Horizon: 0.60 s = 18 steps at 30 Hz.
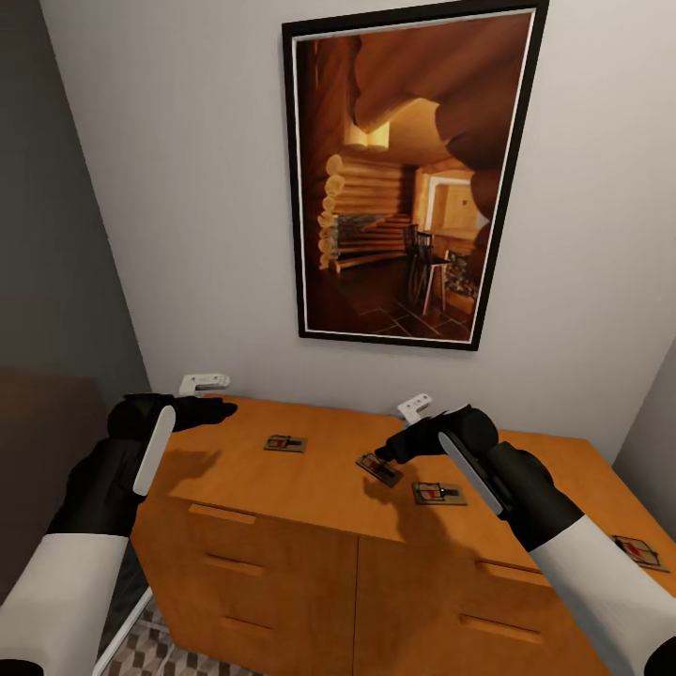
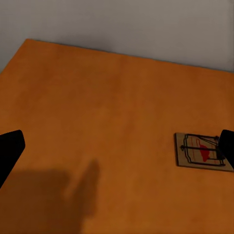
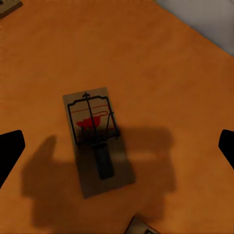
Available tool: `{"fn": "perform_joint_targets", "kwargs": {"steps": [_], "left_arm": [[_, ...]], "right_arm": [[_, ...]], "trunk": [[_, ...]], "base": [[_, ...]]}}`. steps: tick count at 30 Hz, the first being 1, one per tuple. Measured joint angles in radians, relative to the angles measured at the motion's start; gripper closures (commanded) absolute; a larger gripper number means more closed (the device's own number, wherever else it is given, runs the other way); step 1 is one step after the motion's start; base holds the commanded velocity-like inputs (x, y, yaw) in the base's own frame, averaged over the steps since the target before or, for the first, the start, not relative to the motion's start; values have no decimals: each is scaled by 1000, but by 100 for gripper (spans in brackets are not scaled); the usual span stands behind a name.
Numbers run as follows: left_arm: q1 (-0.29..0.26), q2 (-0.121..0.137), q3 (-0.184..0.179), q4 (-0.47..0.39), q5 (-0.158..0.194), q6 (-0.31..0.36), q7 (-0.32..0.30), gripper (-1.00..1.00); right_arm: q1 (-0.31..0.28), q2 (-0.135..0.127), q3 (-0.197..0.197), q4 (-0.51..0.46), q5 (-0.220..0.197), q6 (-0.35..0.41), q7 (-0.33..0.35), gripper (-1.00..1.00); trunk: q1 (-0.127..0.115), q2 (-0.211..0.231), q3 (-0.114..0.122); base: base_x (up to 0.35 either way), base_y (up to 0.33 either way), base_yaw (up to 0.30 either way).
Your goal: Take the four mousetraps from the cabinet in the bathroom and place them on the bathroom floor. Make sure all four end up on the same floor surface, and ensure that at least two of them are either under or directly next to the same bathroom sink.
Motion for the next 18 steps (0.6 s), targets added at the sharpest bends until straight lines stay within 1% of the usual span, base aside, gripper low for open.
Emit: {"fn": "perform_joint_targets", "kwargs": {"steps": [9,11,12,18], "left_arm": [[0,0,0,1,0,0,0,-100],[1,-11,-1,12,-1,-7,-4,-100],[1,-13,-1,18,0,-7,-4,-100],[2,-10,-2,46,2,-6,-4,-100]], "right_arm": [[0,-1,-5,-16,-3,0,0,-100],[-11,11,-16,-5,11,0,-10,-100],[-17,16,-22,1,9,0,-8,-100],[-51,47,-56,35,5,0,-6,-100]], "trunk": [[0,0,0],[0,0,0],[0,0,0],[0,0,0]], "base": [[0,0,0],[0,0,0],[0,0,0],[0,0,0]]}}
